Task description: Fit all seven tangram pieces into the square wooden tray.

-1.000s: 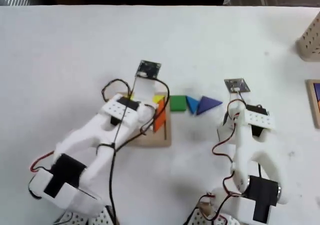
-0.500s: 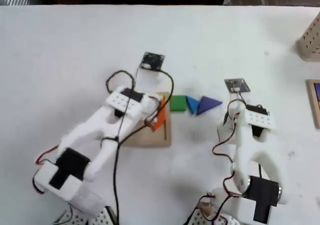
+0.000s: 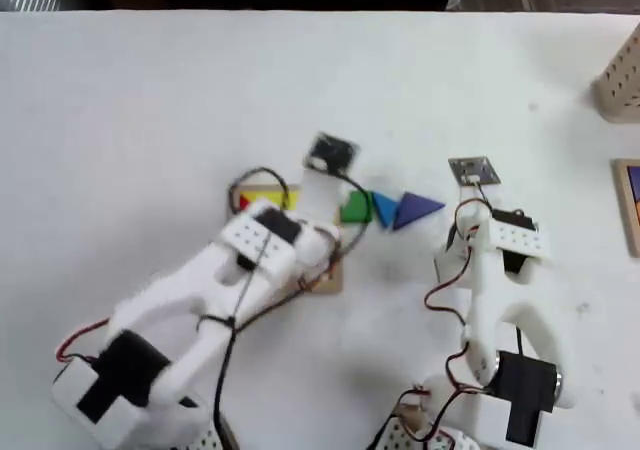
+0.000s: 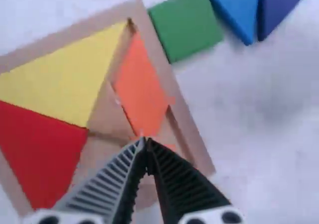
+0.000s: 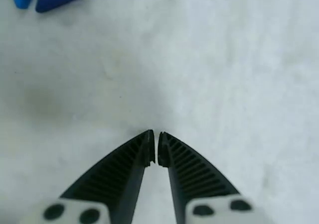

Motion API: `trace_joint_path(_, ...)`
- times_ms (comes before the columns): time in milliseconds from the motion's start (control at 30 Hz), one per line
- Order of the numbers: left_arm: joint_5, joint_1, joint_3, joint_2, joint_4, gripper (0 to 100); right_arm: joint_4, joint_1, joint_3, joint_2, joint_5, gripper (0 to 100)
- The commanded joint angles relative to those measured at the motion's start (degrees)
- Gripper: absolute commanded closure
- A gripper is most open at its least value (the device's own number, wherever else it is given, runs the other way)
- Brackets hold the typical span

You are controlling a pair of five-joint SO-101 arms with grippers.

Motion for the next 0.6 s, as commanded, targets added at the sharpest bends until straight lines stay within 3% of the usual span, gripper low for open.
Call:
trace_joint_path(0,0.5,3.8,0.2,-2.9,0.1,98,-0.7,-0.2,-0.4,-2.0,0.7,97.4)
trace_joint_path(333,0.7,3.7,-0.8,5.8,-5.2,98,-0.7,-0.2,-0.4,-2.0,0.7,97.4)
trace_joint_path(567,2.4,-0.2,-7.6,12.4,-2.9,98,-0.7,-0.2,-0.4,-2.0,0.7,97.4)
